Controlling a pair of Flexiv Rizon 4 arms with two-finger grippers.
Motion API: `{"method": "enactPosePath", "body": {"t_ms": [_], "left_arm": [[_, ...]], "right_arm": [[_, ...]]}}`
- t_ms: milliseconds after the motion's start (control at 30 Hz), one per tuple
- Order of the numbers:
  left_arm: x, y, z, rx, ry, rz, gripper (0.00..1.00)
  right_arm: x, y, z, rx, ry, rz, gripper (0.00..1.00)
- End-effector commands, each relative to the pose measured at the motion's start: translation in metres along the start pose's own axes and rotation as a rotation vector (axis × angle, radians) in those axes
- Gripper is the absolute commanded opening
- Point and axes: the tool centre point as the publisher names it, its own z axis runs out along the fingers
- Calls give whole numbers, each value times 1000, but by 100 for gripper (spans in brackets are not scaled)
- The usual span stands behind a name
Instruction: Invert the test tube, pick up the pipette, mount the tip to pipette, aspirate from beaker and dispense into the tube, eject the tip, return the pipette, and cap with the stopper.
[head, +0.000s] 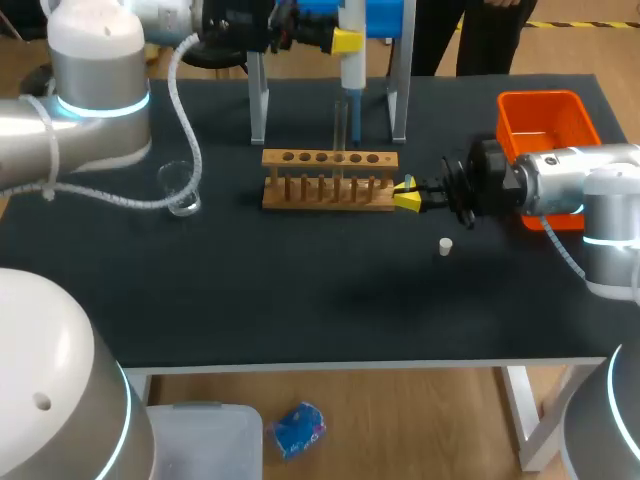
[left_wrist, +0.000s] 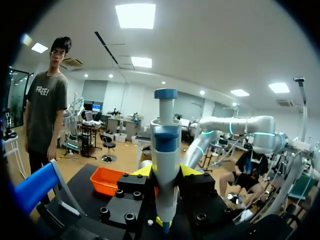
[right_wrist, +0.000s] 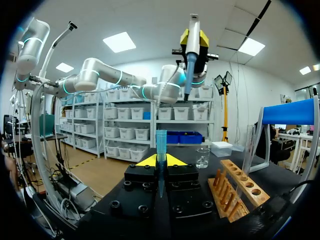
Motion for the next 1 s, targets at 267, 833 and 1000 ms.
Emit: {"method": "enactPosePath", "body": {"t_ms": [267, 833, 1000], "left_arm": [[29, 13, 16, 25, -107, 78, 0], [11, 12, 8, -23, -75, 47, 0], [14, 11, 8, -27, -80, 94, 0]], "right_arm": [[0, -1, -1, -1, 3, -1, 0], [0, -1, -1, -1, 3, -1, 0], [0, -1, -1, -1, 3, -1, 0]]}}
